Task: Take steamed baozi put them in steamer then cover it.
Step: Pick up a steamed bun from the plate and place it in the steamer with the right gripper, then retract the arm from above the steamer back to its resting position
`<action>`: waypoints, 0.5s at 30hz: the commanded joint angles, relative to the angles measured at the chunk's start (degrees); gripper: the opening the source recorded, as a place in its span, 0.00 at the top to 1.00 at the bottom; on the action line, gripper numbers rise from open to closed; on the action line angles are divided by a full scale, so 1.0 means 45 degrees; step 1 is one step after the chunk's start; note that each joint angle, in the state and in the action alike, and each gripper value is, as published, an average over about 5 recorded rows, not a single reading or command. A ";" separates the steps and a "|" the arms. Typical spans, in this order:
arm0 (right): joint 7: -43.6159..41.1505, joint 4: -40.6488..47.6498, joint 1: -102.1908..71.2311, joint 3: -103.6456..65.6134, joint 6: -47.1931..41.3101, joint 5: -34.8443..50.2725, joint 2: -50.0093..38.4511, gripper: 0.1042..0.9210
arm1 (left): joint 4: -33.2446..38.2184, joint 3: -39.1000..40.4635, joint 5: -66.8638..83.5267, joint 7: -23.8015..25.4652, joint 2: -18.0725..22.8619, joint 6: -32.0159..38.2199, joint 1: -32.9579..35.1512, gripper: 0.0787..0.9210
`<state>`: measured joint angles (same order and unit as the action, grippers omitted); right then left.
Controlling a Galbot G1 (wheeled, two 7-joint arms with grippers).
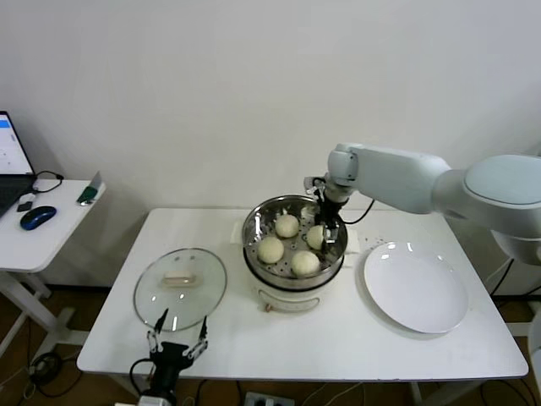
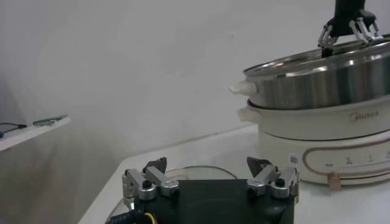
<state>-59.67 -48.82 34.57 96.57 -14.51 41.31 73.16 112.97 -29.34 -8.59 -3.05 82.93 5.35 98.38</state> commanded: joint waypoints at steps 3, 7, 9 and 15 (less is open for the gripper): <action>-0.0140 -0.0785 0.0567 -0.0199 -0.0028 0.0164 -0.0574 0.12 | 0.0056 0.0003 -0.0022 -0.0005 0.0036 -0.0030 -0.0002 0.12; -0.0301 -0.1374 0.1252 -0.0608 0.0062 0.0123 -0.1456 0.12 | 0.0120 -0.0002 -0.0031 -0.0007 0.0035 -0.0041 -0.0001 0.12; -0.0276 -0.1697 0.1646 -0.0923 0.0204 0.0123 -0.2065 0.12 | 0.0152 -0.0014 -0.0037 -0.0010 0.0030 -0.0046 -0.0010 0.12; 0.1986 -0.3151 0.1907 -0.2204 0.1783 0.0855 -0.4531 0.12 | 0.0142 -0.0102 -0.0042 -0.0046 0.0036 -0.0078 -0.0146 0.12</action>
<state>-58.91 -55.67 39.94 92.29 -12.37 42.50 64.69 113.74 -29.70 -8.74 -3.20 83.02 5.11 98.01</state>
